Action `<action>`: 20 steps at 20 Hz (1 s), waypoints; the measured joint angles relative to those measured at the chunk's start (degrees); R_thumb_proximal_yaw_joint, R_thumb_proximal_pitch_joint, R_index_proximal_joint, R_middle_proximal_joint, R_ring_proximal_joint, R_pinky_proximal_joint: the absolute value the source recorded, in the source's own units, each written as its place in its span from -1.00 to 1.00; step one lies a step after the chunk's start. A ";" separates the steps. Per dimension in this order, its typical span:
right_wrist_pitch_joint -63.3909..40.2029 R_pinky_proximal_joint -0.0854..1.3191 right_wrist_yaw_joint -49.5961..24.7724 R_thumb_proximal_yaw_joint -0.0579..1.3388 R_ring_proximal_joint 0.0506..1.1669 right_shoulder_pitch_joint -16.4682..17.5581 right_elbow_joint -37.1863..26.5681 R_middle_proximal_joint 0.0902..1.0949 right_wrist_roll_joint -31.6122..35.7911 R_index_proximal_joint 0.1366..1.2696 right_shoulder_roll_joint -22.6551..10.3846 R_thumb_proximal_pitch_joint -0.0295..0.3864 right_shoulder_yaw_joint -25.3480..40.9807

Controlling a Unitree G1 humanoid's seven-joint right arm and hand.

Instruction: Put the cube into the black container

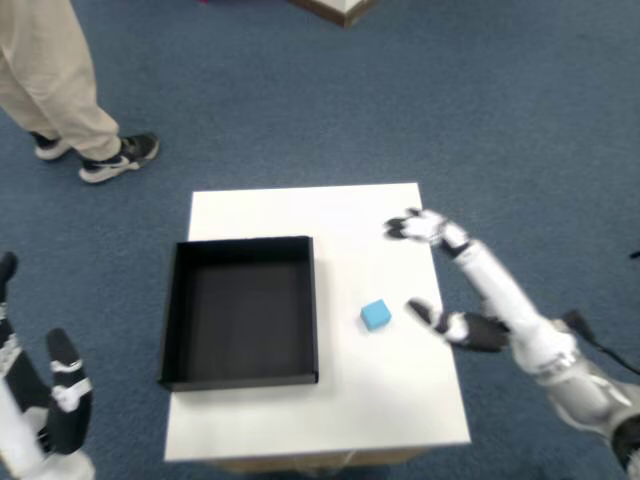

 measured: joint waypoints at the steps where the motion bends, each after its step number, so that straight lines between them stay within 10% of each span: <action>1: 4.90 -0.66 -0.74 -0.43 -0.59 2.10 -5.16 -0.60 -5.93 -0.58 -0.35 -0.81 -3.43; 8: 47.07 -0.70 -18.43 -0.43 -0.64 17.09 -33.80 -0.63 -40.89 -0.58 1.38 -0.90 -15.10; 20: 64.66 -0.81 -14.54 -0.40 -0.71 15.46 -33.04 -0.69 -43.52 -0.59 8.21 -0.94 -16.73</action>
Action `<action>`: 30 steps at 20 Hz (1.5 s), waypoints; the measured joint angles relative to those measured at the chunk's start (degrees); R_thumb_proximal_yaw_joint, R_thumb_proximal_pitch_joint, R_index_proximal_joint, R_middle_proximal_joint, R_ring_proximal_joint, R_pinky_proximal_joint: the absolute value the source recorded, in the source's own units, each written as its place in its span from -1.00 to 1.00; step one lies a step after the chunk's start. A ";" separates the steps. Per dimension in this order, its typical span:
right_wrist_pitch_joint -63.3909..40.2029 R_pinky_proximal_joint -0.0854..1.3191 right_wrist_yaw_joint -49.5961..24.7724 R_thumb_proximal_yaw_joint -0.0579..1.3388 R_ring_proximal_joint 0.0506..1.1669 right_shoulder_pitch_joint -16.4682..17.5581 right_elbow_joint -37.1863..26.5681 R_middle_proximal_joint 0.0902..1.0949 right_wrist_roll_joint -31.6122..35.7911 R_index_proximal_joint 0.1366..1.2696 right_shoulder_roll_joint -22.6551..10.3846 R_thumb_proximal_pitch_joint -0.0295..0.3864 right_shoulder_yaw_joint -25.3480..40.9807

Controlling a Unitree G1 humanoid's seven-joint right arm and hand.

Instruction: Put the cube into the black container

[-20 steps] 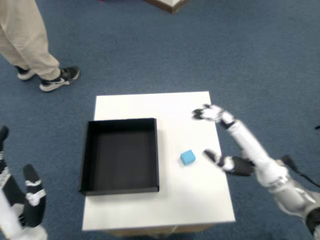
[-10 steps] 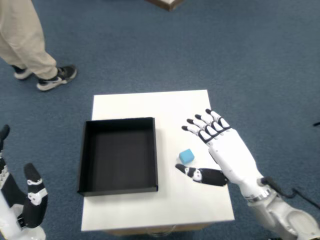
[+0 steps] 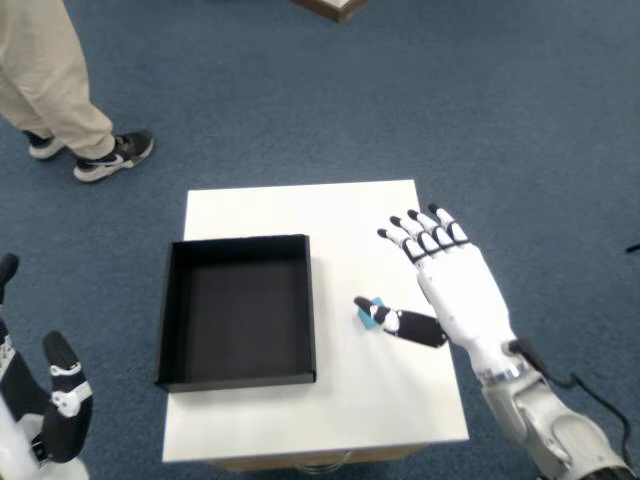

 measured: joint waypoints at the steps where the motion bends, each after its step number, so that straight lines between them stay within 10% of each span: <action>1: 0.32 -0.82 0.10 -0.40 -0.71 -0.62 0.97 -0.69 0.00 -0.59 0.52 -0.94 -0.07; 30: 1.61 -0.76 0.83 -0.45 -0.70 -12.48 30.08 -0.70 -2.57 -0.62 10.81 -0.96 4.02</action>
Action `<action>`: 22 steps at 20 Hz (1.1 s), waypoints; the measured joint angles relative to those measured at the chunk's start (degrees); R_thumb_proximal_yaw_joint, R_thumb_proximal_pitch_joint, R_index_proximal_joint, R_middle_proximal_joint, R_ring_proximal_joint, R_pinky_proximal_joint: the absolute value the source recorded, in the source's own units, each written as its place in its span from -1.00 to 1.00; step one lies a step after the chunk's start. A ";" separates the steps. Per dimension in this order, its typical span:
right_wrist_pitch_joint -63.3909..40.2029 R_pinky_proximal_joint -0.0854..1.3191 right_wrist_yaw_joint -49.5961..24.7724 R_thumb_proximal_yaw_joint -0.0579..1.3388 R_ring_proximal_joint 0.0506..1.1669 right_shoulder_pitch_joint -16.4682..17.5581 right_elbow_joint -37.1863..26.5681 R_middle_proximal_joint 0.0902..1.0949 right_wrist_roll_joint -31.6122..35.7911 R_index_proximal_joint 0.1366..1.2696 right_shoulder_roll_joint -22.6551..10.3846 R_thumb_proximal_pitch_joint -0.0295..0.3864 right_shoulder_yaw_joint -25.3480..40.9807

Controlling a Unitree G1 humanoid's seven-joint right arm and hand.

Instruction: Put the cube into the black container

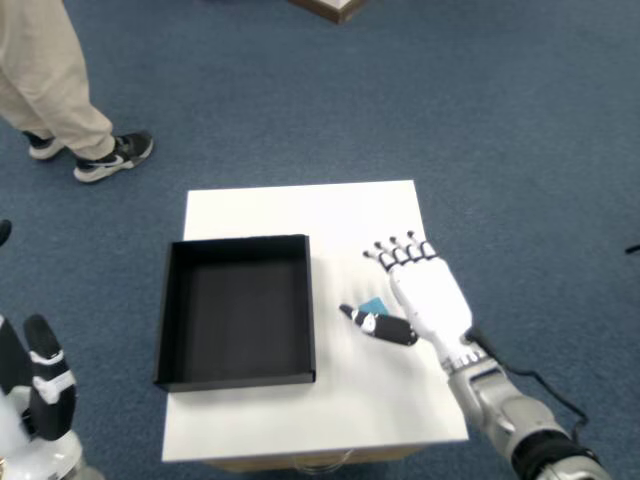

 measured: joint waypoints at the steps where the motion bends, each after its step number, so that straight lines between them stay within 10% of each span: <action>1: 0.01 -0.76 0.01 -0.45 -0.71 0.00 0.43 -0.70 -0.18 -0.62 0.09 -0.96 0.00; 22: 1.06 -0.80 -1.12 -0.41 -0.74 -3.58 19.55 -0.72 -0.15 -0.58 4.01 -0.94 -0.41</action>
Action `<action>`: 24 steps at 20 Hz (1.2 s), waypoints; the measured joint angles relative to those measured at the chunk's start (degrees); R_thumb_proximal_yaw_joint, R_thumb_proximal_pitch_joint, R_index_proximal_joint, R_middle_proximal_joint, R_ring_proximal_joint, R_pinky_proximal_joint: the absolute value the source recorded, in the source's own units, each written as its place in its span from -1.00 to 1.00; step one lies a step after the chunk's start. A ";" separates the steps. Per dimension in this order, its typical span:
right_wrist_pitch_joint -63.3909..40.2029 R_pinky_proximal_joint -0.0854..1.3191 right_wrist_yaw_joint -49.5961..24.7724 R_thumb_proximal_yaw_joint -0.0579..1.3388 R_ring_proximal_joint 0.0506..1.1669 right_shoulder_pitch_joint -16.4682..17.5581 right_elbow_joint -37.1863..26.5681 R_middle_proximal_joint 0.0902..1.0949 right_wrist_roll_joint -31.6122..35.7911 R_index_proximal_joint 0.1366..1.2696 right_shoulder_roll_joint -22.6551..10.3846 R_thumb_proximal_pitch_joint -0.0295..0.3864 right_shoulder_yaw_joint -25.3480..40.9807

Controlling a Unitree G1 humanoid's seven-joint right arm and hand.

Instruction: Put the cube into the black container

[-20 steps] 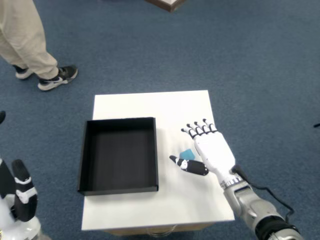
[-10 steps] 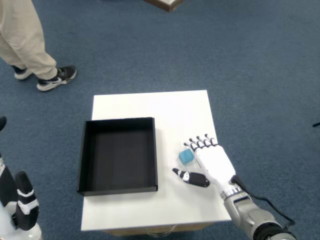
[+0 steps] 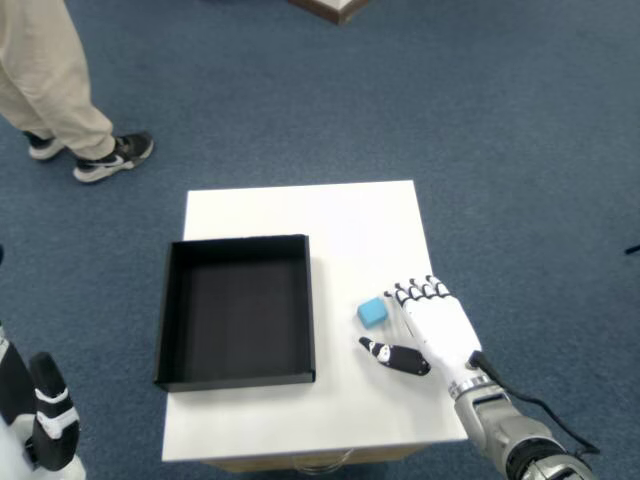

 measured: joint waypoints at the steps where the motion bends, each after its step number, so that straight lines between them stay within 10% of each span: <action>1: 0.00 -0.80 -0.05 -0.39 -0.75 -0.52 0.89 -0.72 0.21 -0.58 0.33 -0.94 -0.32; 24: -1.27 -0.87 -0.28 -0.35 -0.80 -1.47 6.31 -0.76 5.25 -0.40 4.48 -0.90 -5.43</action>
